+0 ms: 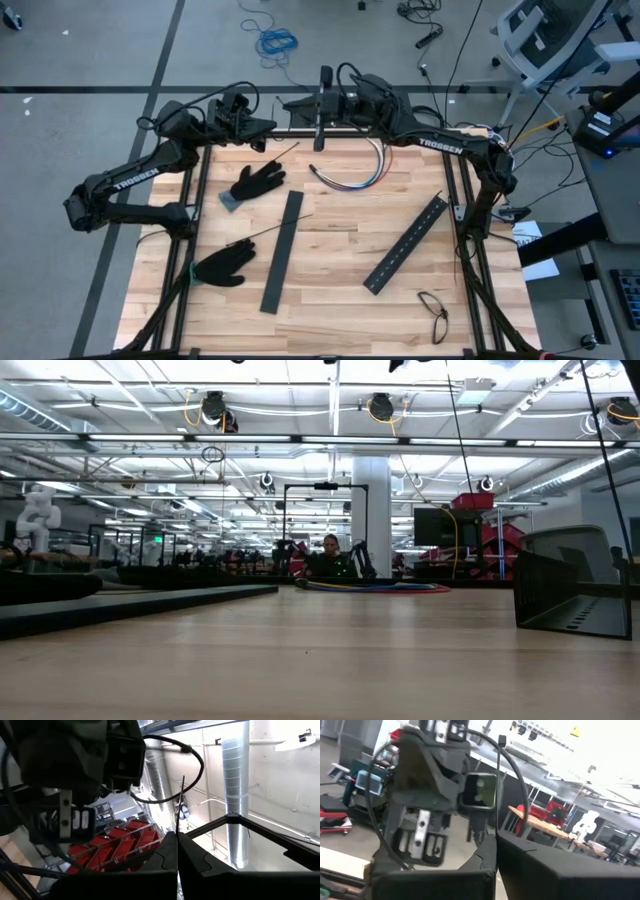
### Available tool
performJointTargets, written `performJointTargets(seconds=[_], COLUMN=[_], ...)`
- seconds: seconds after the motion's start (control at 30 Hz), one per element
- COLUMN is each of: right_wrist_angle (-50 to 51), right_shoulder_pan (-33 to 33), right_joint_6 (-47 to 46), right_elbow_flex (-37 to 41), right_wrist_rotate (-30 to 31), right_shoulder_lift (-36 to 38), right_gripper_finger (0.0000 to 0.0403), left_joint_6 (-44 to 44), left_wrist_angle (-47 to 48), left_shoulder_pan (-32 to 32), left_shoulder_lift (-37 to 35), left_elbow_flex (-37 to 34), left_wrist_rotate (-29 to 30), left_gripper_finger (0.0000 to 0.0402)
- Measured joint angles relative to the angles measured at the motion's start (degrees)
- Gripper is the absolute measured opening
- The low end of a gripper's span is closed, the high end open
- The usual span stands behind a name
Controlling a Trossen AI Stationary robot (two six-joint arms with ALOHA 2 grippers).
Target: Ziptie cables
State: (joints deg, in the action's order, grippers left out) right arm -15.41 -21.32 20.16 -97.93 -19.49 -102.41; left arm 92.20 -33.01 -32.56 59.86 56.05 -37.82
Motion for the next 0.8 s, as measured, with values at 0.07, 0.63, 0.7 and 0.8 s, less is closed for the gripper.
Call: performJointTargets(seconds=[0.07,0.63,0.7,0.8], right_wrist_angle=[0.1,1.8,1.7,0.8], right_shoulder_pan=[0.2,0.4,0.5,0.4], right_joint_6=[-0.2,-0.9,-0.9,-0.7], right_elbow_flex=[0.0,0.1,0.1,0.1], right_wrist_rotate=[-0.3,0.1,0.8,1.2], right_shoulder_lift=[0.0,-0.8,-0.8,-0.9], right_gripper_finger=[0.0,0.0,0.0,0.0], left_joint_6=[0.0,-0.1,-0.1,-0.8], left_wrist_angle=[0.0,0.0,0.0,0.0], left_shoulder_pan=[0.0,0.0,0.1,0.1], left_shoulder_lift=[0.0,0.0,0.0,0.0], left_elbow_flex=[0.0,0.0,0.0,0.0], left_wrist_rotate=[0.0,0.0,0.0,0.0], left_gripper_finger=[0.0,0.0,0.0,0.0])
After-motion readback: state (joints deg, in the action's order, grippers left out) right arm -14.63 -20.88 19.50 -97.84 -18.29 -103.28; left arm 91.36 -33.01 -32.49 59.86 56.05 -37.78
